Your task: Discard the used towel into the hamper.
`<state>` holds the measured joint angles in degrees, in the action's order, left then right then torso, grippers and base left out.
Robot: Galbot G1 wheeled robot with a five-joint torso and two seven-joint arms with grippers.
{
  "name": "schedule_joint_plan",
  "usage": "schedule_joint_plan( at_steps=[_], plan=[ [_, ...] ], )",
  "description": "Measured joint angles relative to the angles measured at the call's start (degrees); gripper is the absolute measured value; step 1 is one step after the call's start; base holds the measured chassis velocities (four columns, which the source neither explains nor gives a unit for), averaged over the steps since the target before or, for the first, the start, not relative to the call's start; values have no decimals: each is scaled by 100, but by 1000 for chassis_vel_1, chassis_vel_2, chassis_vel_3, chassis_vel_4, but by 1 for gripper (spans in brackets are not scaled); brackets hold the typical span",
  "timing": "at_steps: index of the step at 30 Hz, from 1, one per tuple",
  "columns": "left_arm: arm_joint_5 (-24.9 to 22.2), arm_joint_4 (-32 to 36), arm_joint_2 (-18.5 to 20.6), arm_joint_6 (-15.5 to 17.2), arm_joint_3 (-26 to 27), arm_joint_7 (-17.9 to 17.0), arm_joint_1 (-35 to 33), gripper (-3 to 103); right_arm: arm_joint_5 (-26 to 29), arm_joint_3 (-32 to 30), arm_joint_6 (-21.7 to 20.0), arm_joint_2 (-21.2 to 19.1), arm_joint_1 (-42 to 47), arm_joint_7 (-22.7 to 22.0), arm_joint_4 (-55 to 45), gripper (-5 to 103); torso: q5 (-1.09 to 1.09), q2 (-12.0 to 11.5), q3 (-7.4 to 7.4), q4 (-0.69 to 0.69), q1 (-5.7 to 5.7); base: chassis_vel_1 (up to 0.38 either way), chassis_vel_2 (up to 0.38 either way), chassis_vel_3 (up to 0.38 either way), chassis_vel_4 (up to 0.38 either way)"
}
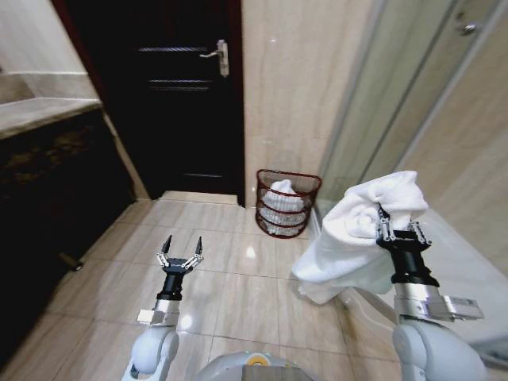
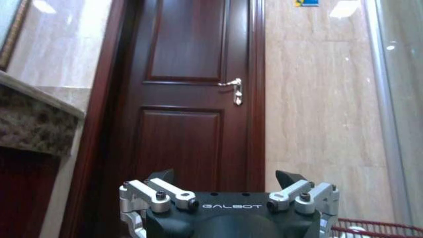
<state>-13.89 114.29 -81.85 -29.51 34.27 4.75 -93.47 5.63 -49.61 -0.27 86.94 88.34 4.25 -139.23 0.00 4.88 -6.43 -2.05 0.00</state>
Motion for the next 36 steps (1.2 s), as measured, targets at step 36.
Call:
schedule_joint_plan(
  at_steps=[36],
  plan=[
    [420, -289, -142, -219, -138, -234, 104, 100, -286, 110, 457, 54, 96, -113, 647, 27, -1, 0, 0, 0, 0, 39, 37, -49, -46]
  ],
)
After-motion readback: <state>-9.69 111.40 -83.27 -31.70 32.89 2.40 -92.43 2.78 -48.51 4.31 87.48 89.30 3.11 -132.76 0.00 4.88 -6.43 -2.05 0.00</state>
